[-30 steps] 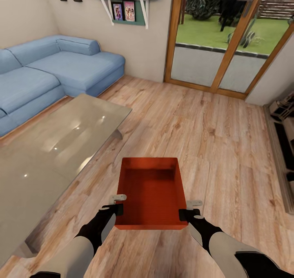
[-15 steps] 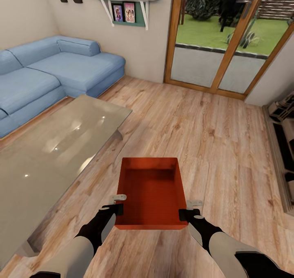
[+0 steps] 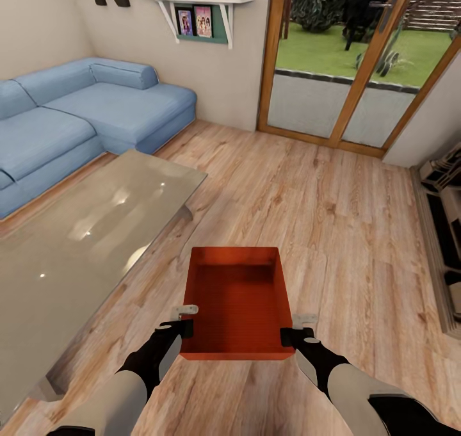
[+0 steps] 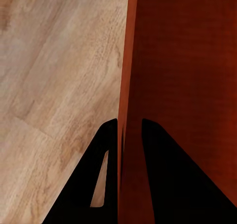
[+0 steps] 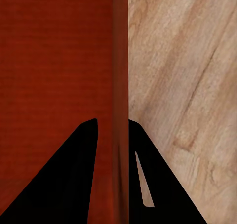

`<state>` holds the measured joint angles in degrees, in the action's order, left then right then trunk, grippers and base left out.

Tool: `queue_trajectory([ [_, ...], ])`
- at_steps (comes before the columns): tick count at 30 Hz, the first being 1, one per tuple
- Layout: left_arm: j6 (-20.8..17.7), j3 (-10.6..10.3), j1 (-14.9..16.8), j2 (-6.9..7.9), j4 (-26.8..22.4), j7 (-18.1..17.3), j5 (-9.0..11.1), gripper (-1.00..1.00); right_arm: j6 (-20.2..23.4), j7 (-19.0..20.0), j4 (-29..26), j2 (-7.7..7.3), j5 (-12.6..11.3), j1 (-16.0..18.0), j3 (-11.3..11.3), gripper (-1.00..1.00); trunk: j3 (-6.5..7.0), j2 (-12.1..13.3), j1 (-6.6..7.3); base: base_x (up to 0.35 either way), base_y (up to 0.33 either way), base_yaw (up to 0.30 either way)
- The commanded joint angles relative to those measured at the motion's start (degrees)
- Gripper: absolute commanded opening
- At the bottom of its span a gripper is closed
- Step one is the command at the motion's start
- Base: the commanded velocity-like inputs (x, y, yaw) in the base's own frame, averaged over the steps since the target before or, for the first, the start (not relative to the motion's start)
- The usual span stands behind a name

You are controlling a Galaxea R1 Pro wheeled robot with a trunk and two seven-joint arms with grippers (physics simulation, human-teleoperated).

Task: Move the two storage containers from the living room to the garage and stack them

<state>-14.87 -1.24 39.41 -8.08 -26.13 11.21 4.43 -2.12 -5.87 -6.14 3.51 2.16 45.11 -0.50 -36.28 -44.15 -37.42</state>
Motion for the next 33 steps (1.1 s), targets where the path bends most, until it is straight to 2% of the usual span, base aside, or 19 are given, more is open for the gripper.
queue_trajectory([
  [1, -0.51, 0.00, -0.03, 0.00, 0.03, 0.74, -0.54, -1.00, -0.22, -0.20, -0.14, 0.01, 0.74, 0.07, -1.17, -1.00, 0.14, 0.38, 0.22, 0.000, 0.000, 0.000],
  [31, -0.34, 0.02, -0.03, 0.00, -0.06, 0.74, -0.48, -1.00, -0.18, -0.16, -0.19, 0.01, 0.74, 0.07, -1.17, -1.00, 5.53, 12.41, 6.81, 0.000, 0.000, 0.000],
  [33, -0.30, 0.01, -0.03, 0.00, -0.06, 0.74, -0.48, -1.00, -0.20, -0.14, -0.19, -0.03, 0.74, 0.07, -1.17, -1.00, 5.53, 12.41, 6.81, 0.000, 0.000, 0.000],
])
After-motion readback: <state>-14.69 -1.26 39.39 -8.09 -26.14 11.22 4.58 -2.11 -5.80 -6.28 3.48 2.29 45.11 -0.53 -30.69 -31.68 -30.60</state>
